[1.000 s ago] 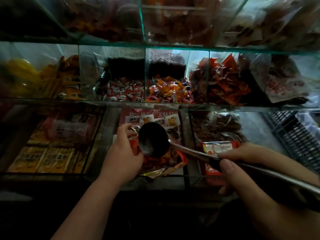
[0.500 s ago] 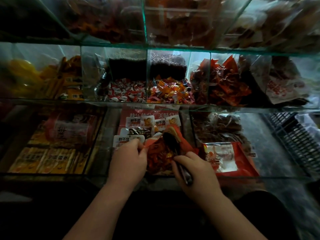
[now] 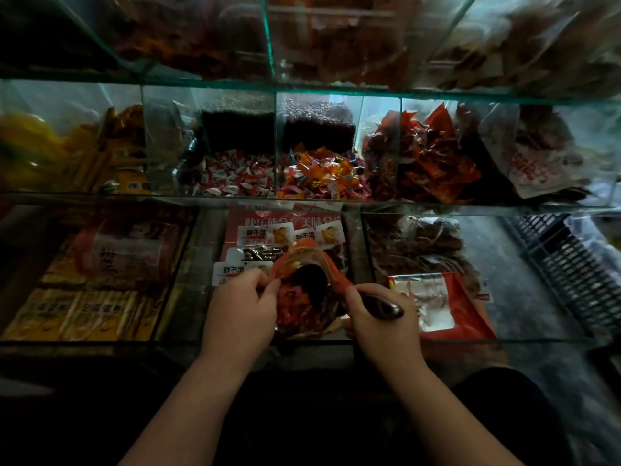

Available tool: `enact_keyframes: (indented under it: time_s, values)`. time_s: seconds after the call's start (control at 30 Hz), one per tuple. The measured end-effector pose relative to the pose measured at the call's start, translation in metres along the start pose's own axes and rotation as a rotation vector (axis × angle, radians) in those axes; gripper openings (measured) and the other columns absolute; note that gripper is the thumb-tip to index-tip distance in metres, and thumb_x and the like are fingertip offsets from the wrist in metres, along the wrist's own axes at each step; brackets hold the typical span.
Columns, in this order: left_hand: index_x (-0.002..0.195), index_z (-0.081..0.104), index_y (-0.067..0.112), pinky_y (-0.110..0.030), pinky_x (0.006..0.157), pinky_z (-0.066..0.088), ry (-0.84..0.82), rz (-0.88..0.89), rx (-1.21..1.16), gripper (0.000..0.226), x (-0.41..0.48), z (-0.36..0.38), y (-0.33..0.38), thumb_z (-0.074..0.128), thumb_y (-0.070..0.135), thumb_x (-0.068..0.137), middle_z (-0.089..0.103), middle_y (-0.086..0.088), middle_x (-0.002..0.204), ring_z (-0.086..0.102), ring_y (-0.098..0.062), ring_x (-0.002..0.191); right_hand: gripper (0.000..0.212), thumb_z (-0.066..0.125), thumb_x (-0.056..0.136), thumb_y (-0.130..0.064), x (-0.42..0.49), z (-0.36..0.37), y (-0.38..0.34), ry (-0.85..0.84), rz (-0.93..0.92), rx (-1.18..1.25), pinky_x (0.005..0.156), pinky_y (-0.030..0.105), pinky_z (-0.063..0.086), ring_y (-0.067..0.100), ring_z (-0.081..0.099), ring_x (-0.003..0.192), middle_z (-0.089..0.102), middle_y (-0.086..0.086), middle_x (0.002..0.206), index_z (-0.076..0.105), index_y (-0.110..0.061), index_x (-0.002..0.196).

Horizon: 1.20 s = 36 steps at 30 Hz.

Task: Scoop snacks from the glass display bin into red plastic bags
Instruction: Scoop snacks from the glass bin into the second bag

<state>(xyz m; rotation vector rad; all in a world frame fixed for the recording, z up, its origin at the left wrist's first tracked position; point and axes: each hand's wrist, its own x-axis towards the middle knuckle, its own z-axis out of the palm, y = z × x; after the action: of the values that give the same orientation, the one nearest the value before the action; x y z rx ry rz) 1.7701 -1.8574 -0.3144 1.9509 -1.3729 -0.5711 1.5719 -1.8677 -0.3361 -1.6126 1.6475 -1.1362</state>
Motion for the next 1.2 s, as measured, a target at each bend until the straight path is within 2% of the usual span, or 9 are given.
enact_keyframes:
  time_s: [0.1, 0.2, 0.37, 0.7, 0.8, 0.93, 1.03, 1.1, 1.2]
  values:
    - [0.070, 0.060, 0.025, -0.027, 0.051, 0.038, -0.024, 0.010, 0.039, 0.029, 0.000, 0.003, 0.005, 0.062, 0.035, 0.098, 0.062, 0.008, 0.063, 0.059, -0.006, 0.059, 0.008, 0.073, 0.088, -0.020, -0.010, 0.009, -0.011, -0.099, -0.213, -0.119, 0.072, 0.026, 0.058, 0.000, 0.068, 0.074, 0.073, -0.013, 0.079, 0.078, -0.021, 0.082]
    - [0.070, 0.061, 0.026, -0.027, 0.053, 0.039, -0.054, 0.008, 0.058, 0.030, -0.001, 0.002, 0.006, 0.062, 0.034, 0.098, 0.063, 0.009, 0.066, 0.060, -0.006, 0.063, 0.010, 0.069, 0.087, -0.028, -0.010, 0.003, -0.016, -0.077, -0.163, -0.032, 0.063, 0.014, 0.052, -0.002, 0.068, 0.070, 0.072, -0.016, 0.073, 0.076, -0.027, 0.078]
    - [0.074, 0.065, 0.027, -0.028, 0.051, 0.046, -0.044, -0.019, -0.003, 0.025, -0.005, -0.007, 0.000, 0.062, 0.034, 0.098, 0.066, 0.007, 0.065, 0.063, -0.005, 0.059, 0.018, 0.072, 0.090, -0.021, -0.006, -0.003, -0.012, -0.112, 0.028, 0.038, 0.061, 0.028, 0.057, 0.004, 0.069, 0.064, 0.072, -0.011, 0.070, 0.073, -0.027, 0.073]
    - [0.072, 0.063, 0.029, -0.016, 0.047, 0.039, -0.033, -0.065, 0.012, 0.024, -0.003, -0.016, 0.003, 0.069, 0.032, 0.095, 0.067, 0.012, 0.066, 0.064, 0.000, 0.060, 0.021, 0.071, 0.093, -0.024, -0.015, -0.006, -0.014, -0.001, 0.279, 0.288, 0.057, 0.023, 0.056, 0.012, 0.070, 0.060, 0.072, 0.000, 0.063, 0.076, -0.033, 0.075]
    - [0.083, 0.062, 0.037, -0.015, 0.062, 0.046, 0.099, 0.133, 0.001, 0.017, -0.013, -0.020, 0.013, 0.072, 0.026, 0.091, 0.063, 0.018, 0.084, 0.063, 0.000, 0.081, 0.016, 0.071, 0.092, -0.031, -0.018, -0.010, -0.013, 0.072, 0.389, 0.365, 0.056, 0.035, 0.057, 0.022, 0.071, 0.056, 0.071, 0.008, 0.061, 0.077, -0.031, 0.078]
    - [0.089, 0.062, 0.038, -0.010, 0.073, 0.049, 0.139, 0.503, -0.171, 0.021, -0.030, -0.019, 0.030, 0.071, 0.019, 0.090, 0.063, 0.024, 0.092, 0.064, 0.002, 0.087, 0.016, 0.075, 0.090, -0.031, -0.009, -0.005, -0.016, 0.006, 0.386, 0.331, 0.059, 0.022, 0.056, 0.009, 0.071, 0.061, 0.075, -0.003, 0.067, 0.076, -0.035, 0.074]
    - [0.089, 0.065, 0.041, -0.023, 0.069, 0.059, 0.075, 0.364, -0.249, 0.029, -0.032, -0.005, 0.023, 0.077, 0.015, 0.088, 0.067, 0.022, 0.091, 0.069, -0.002, 0.083, 0.015, 0.076, 0.087, -0.038, -0.005, 0.004, -0.017, -0.123, 0.380, 0.216, 0.072, 0.035, 0.061, 0.005, 0.072, 0.071, 0.074, -0.016, 0.076, 0.075, -0.037, 0.073]
    - [0.087, 0.064, 0.043, -0.019, 0.063, 0.058, 0.065, 0.315, -0.172, 0.031, -0.029, -0.003, 0.014, 0.077, 0.015, 0.087, 0.065, 0.024, 0.090, 0.067, 0.002, 0.083, 0.020, 0.073, 0.088, -0.037, -0.004, 0.006, -0.017, -0.135, 0.325, 0.131, 0.074, 0.028, 0.058, -0.002, 0.069, 0.074, 0.072, -0.025, 0.081, 0.073, -0.043, 0.069]
    - [0.083, 0.061, 0.045, -0.009, 0.058, 0.049, -0.009, 0.352, -0.005, 0.034, -0.026, -0.008, 0.011, 0.078, 0.016, 0.085, 0.061, 0.029, 0.080, 0.061, 0.010, 0.089, 0.020, 0.070, 0.091, -0.025, -0.006, 0.002, -0.014, -0.082, 0.412, 0.276, 0.075, 0.034, 0.061, 0.008, 0.075, 0.072, 0.077, -0.008, 0.077, 0.076, -0.038, 0.076]
